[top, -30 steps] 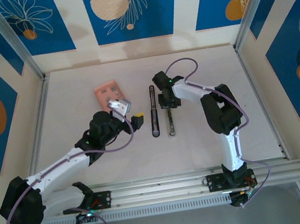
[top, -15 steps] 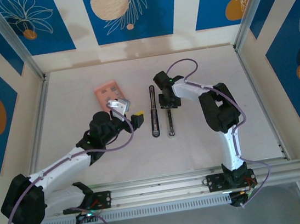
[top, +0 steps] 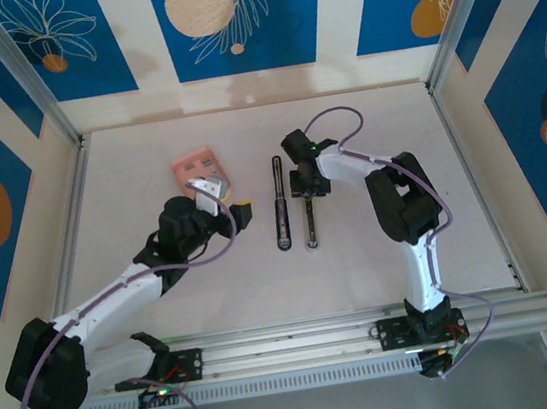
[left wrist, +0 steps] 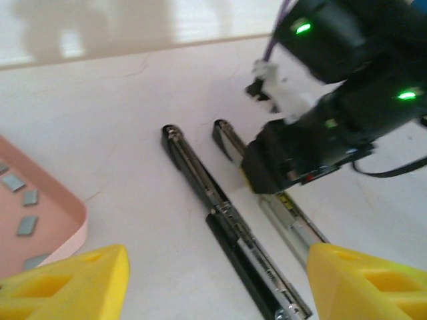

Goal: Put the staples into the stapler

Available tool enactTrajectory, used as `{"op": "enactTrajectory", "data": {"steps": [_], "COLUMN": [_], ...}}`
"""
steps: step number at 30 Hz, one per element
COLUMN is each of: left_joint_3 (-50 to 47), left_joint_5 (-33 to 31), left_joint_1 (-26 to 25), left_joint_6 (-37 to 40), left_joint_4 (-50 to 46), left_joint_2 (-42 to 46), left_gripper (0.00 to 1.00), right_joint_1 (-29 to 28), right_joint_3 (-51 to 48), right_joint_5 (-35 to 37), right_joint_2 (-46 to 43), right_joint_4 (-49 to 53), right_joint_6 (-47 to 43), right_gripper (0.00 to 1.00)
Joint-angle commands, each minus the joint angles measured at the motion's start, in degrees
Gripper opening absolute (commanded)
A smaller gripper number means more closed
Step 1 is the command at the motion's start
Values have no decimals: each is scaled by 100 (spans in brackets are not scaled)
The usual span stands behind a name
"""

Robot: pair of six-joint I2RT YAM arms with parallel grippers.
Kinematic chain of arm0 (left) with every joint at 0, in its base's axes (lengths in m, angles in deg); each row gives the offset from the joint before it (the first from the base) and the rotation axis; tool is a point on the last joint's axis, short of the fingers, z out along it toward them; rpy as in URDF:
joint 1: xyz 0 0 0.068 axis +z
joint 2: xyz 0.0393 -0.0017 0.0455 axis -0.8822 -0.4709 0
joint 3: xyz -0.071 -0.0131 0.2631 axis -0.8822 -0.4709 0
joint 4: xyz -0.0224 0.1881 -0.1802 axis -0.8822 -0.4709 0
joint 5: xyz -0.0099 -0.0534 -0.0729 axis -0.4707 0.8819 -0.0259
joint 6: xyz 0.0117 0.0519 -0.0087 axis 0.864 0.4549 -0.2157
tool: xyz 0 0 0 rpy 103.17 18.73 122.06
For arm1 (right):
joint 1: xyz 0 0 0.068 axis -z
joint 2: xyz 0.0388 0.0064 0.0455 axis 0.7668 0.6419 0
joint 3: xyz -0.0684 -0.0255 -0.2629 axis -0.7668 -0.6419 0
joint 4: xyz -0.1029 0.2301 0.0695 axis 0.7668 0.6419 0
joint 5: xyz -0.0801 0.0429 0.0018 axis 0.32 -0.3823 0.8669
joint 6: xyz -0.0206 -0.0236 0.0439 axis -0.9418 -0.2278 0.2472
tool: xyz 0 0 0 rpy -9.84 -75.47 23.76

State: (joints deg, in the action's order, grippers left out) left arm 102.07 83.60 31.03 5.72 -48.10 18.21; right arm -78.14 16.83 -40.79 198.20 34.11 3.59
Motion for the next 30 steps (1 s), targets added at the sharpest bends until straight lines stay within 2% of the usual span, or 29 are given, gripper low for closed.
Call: {"op": "enactTrajectory", "data": {"steps": [1, 5, 8, 11, 17, 21, 27, 30], "left_joint_3": [723, 1679, 2286, 2904, 4295, 5077, 6064, 6255], "left_joint_5": [193, 324, 332, 344, 420, 193, 312, 478], "left_joint_1": [358, 597, 638, 742, 993, 1022, 1022, 1023], "left_joint_6": [-45, 445, 865, 1099, 1506, 1752, 1943, 1948], "left_joint_4": [-1309, -2589, -3148, -3581, -4518, -4940, -5608, -5875], "left_joint_2": [-205, -885, -1563, -2288, -3729, -4591, -5550, -5733], "left_gripper": [71, 71, 72, 72, 73, 73, 70, 68], "right_joint_1": [-36, -15, -27, -58, -84, -102, -110, -113], "right_joint_3": [-255, -961, -1720, -2311, -3014, -3228, -3332, -3337], "right_joint_5": [-54, -608, -1363, -1675, -1832, -1886, -1928, -1938], "right_joint_2": [-735, -1551, -2192, -2722, -3341, -3474, -3479, -3480], "right_joint_4": [-242, -867, -1662, -2120, -2356, -2348, -2341, -2344], "right_joint_6": [-116, -311, -250, -99, -89, -197, -308, -336], "right_gripper": [51, 52, 53, 53, 53, 53, 53, 53]}}
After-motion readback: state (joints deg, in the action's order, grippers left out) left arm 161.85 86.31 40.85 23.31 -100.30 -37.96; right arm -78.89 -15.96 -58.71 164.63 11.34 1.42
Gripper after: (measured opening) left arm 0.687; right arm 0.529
